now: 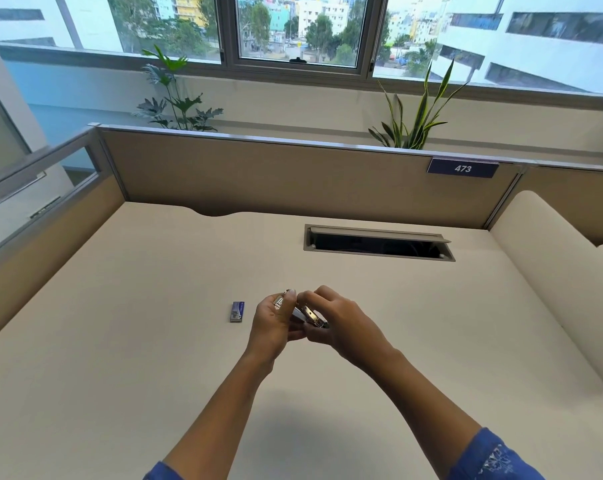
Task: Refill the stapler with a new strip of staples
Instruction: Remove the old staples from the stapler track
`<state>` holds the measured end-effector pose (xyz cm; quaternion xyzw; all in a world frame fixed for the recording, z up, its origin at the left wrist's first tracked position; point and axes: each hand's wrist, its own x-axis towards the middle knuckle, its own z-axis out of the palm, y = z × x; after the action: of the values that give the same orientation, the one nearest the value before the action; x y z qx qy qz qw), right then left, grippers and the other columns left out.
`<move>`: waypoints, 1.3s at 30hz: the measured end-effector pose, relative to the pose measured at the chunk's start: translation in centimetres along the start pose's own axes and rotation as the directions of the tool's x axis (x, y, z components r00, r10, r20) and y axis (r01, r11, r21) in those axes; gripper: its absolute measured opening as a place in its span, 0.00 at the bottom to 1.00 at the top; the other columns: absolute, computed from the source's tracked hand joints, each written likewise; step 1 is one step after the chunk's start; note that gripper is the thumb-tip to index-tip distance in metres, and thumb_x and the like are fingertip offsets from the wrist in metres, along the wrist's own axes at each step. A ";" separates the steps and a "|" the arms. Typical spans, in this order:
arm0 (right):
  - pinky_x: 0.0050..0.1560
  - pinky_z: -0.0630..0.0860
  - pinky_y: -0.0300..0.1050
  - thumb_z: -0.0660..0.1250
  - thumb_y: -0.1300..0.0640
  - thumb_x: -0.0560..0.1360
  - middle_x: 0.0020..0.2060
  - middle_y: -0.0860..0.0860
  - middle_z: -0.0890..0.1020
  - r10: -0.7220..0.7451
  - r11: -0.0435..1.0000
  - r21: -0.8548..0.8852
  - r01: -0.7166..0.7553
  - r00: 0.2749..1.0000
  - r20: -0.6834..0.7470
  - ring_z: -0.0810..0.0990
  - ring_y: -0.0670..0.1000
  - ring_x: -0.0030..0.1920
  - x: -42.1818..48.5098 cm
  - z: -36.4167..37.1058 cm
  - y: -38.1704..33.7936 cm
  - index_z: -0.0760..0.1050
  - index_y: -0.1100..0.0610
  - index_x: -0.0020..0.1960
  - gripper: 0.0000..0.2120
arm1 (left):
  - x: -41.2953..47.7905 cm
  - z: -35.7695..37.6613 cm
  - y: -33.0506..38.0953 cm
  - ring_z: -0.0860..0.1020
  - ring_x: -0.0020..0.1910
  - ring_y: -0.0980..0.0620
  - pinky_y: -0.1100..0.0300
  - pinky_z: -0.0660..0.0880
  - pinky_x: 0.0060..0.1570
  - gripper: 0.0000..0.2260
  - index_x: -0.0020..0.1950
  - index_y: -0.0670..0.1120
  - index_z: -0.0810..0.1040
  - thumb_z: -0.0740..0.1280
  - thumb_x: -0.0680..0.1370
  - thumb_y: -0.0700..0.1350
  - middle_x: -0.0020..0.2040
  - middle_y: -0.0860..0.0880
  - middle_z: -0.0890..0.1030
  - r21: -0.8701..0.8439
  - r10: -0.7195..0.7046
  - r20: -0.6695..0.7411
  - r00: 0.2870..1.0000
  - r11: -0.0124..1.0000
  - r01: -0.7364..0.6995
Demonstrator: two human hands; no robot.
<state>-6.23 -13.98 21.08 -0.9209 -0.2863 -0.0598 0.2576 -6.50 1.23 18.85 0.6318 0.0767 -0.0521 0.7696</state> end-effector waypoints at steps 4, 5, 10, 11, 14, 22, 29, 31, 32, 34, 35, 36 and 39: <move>0.29 0.65 0.36 0.68 0.52 0.78 0.43 0.48 0.74 -0.015 1.000 -0.019 0.013 0.996 -0.088 0.73 0.53 0.33 0.1 0.1 -0.3 0.73 0.51 0.53 0.07 | 0.0 0.7 -0.3 0.82 0.36 0.45 0.52 0.82 0.39 0.17 0.45 0.40 0.76 0.60 0.82 0.52 0.33 0.43 0.79 0.006 0.010 0.019 1.000 1.000 -0.010; 0.28 0.63 0.35 0.68 0.53 0.78 0.42 0.48 0.74 -0.013 1.000 -0.019 0.011 0.994 -0.104 0.73 0.53 0.32 0.1 0.1 -0.3 0.73 0.51 0.52 0.05 | -0.1 0.9 -0.3 0.82 0.36 0.44 0.52 0.83 0.40 0.17 0.44 0.40 0.76 0.60 0.81 0.53 0.32 0.43 0.79 0.012 0.014 0.018 1.000 1.000 -0.014; 0.26 0.66 0.40 0.69 0.58 0.77 0.39 0.47 0.73 -0.020 0.998 -0.063 0.010 0.988 -0.150 0.72 0.55 0.30 0.2 0.2 -0.3 0.72 0.51 0.48 0.06 | -0.3 1.4 -0.5 0.85 0.38 0.44 0.54 0.82 0.38 0.21 0.46 0.41 0.78 0.61 0.77 0.59 0.34 0.44 0.83 0.028 0.033 0.006 0.999 0.999 -0.033; 0.26 0.69 0.44 0.69 0.57 0.77 0.39 0.47 0.74 -0.025 0.996 -0.086 0.011 0.986 -0.163 0.72 0.55 0.29 0.2 0.2 -0.3 0.73 0.51 0.48 0.05 | -0.4 1.4 -0.6 0.85 0.39 0.45 0.54 0.82 0.38 0.20 0.46 0.41 0.78 0.61 0.77 0.59 0.35 0.44 0.83 0.029 0.041 -0.002 0.999 0.999 -0.041; 0.26 0.71 0.44 0.70 0.51 0.77 0.39 0.47 0.78 -0.024 0.987 -0.159 -0.013 0.973 -0.230 0.73 0.55 0.27 0.3 0.2 -0.5 0.76 0.53 0.48 0.06 | -0.3 1.4 -0.7 0.85 0.37 0.48 0.55 0.82 0.38 0.17 0.46 0.43 0.78 0.61 0.80 0.55 0.34 0.47 0.82 0.017 0.053 -0.030 0.998 0.998 -0.052; 0.36 0.79 0.50 0.68 0.48 0.78 0.46 0.47 0.84 -0.020 1.000 -0.006 0.019 0.986 -0.166 0.83 0.53 0.37 0.0 0.3 0.0 0.81 0.50 0.56 0.10 | 0.0 0.2 -0.3 0.85 0.34 0.47 0.59 0.81 0.33 0.17 0.37 0.46 0.80 0.60 0.82 0.51 0.31 0.45 0.83 -0.047 0.014 -0.046 0.999 0.999 -0.016; 0.33 0.77 0.53 0.67 0.51 0.79 0.45 0.51 0.78 -0.067 0.998 0.000 0.068 0.983 -0.171 0.78 0.57 0.35 0.0 1.0 0.7 0.77 0.57 0.51 0.09 | 0.5 0.4 -0.8 0.84 0.34 0.47 0.59 0.81 0.33 0.18 0.38 0.43 0.78 0.60 0.82 0.51 0.31 0.46 0.82 -0.022 -0.012 -0.053 0.999 1.000 0.011; 0.35 0.78 0.54 0.67 0.51 0.79 0.45 0.51 0.76 -0.043 0.997 0.051 0.054 0.981 -0.188 0.79 0.56 0.37 -0.1 1.2 0.7 0.75 0.57 0.49 0.09 | 0.6 0.4 -1.0 0.85 0.34 0.47 0.58 0.81 0.34 0.18 0.40 0.41 0.78 0.59 0.82 0.50 0.33 0.45 0.83 -0.029 -0.023 -0.058 0.998 0.999 0.021; 0.36 0.78 0.53 0.68 0.51 0.78 0.44 0.50 0.76 -0.031 0.996 0.078 0.048 0.980 -0.198 0.80 0.55 0.38 -0.1 1.2 0.8 0.75 0.57 0.49 0.09 | 0.6 0.4 -1.1 0.85 0.34 0.46 0.58 0.81 0.34 0.18 0.41 0.40 0.79 0.59 0.82 0.50 0.34 0.44 0.84 -0.031 -0.027 -0.061 0.998 0.999 0.026; 0.38 0.79 0.51 0.70 0.52 0.77 0.44 0.50 0.76 -0.012 0.991 0.124 0.042 0.974 -0.228 0.80 0.52 0.40 -0.1 1.3 0.8 0.75 0.58 0.47 0.09 | 0.8 0.3 -1.2 0.85 0.35 0.45 0.57 0.81 0.34 0.18 0.42 0.38 0.78 0.59 0.82 0.50 0.34 0.43 0.83 -0.028 -0.035 -0.067 0.997 0.999 0.033; 0.39 0.78 0.51 0.71 0.54 0.76 0.44 0.50 0.76 -0.002 0.989 0.144 0.038 0.969 -0.247 0.79 0.52 0.40 -0.1 1.4 0.9 0.75 0.59 0.46 0.09 | 0.9 0.2 -1.3 0.85 0.35 0.43 0.57 0.81 0.34 0.18 0.42 0.38 0.78 0.59 0.82 0.50 0.34 0.42 0.83 -0.029 -0.039 -0.068 0.997 0.999 0.037; 0.39 0.78 0.50 0.72 0.55 0.75 0.44 0.50 0.76 0.013 0.986 0.165 0.032 0.964 -0.264 0.78 0.52 0.40 0.1 1.5 0.9 0.76 0.59 0.46 0.09 | 1.0 0.1 -1.3 0.85 0.35 0.42 0.57 0.82 0.34 0.18 0.43 0.37 0.78 0.60 0.82 0.50 0.34 0.42 0.83 -0.034 -0.044 -0.067 0.997 0.999 0.042; 0.40 0.81 0.49 0.73 0.58 0.75 0.42 0.51 0.78 0.097 0.960 0.279 -0.020 0.959 -0.266 0.79 0.53 0.40 0.5 1.7 1.1 0.75 0.59 0.43 0.08 | 1.3 0.0 -1.5 0.85 0.36 0.40 0.58 0.82 0.35 0.18 0.42 0.38 0.78 0.60 0.82 0.50 0.34 0.41 0.83 -0.033 -0.048 -0.060 0.997 0.998 0.046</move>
<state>-5.23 -13.66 19.29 -0.8673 -0.2254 -0.1401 0.4212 -5.51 1.00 17.17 0.6189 0.1157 -0.0494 0.7753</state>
